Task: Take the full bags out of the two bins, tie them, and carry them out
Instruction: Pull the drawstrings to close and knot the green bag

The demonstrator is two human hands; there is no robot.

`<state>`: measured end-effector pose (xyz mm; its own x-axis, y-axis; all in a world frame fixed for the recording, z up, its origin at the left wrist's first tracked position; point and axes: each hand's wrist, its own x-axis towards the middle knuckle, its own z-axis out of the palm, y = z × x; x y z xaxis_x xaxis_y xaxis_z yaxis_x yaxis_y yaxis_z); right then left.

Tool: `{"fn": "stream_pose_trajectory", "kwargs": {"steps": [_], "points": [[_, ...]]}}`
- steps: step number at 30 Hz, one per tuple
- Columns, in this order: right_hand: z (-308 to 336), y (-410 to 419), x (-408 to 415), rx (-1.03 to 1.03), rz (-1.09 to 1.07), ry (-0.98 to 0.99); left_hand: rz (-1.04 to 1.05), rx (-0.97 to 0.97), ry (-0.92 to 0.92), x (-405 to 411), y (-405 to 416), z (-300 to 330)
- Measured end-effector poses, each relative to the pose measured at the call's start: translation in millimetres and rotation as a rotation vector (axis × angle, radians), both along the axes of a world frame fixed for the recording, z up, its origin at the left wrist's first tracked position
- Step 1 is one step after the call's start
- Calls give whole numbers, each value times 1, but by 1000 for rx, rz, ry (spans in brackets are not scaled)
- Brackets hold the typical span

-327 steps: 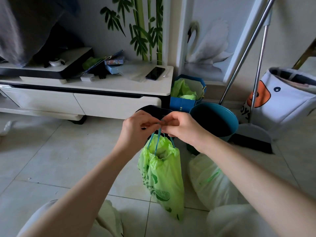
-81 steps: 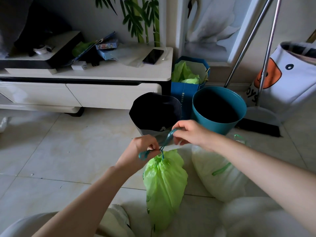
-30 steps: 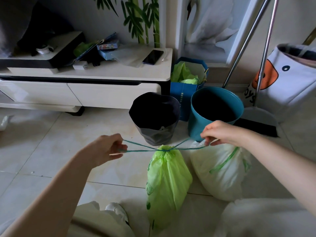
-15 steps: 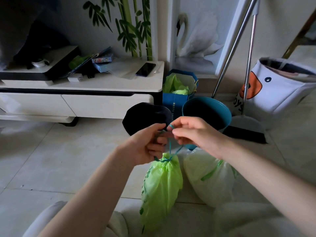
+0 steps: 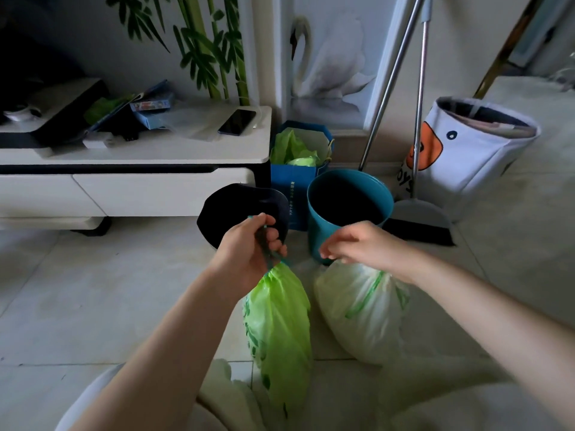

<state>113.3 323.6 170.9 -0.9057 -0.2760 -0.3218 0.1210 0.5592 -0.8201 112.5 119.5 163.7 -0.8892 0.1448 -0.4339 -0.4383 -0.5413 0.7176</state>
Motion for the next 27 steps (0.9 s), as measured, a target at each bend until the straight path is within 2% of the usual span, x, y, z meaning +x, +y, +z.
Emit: {"fn": "stream_pose_trajectory", "kwargs": {"steps": [6, 10, 13, 16, 18, 21, 23, 25, 27], "points": [[-58, 87, -33, 65, -583, -156, -125, -204, 39, -2, 18, -7], [-92, 103, -39, 128, -763, -345, -213, -311, 32, -7, 33, -13], [-105, 104, -42, 140, -747, -428, -230, -323, 37, -10, 42, -16], [-110, 102, -47, 131, -688, -420, -237, -357, 35, -12, 47, -20], [-108, 102, -52, 210, -652, -294, -245, -373, 32, -14, 49, -23], [-100, 101, -57, 438, -578, -14, -245, -395, 34, -18, 48, -25], [-94, 101, -55, 492, -577, 158, -244, -400, 37, -19, 48, -25], [-87, 99, -53, 359, -575, 221, -244, -403, 39, -20, 49, -25], [-85, 93, -48, 102, -494, 124, -254, -414, 40, -20, 50, -26]]}}
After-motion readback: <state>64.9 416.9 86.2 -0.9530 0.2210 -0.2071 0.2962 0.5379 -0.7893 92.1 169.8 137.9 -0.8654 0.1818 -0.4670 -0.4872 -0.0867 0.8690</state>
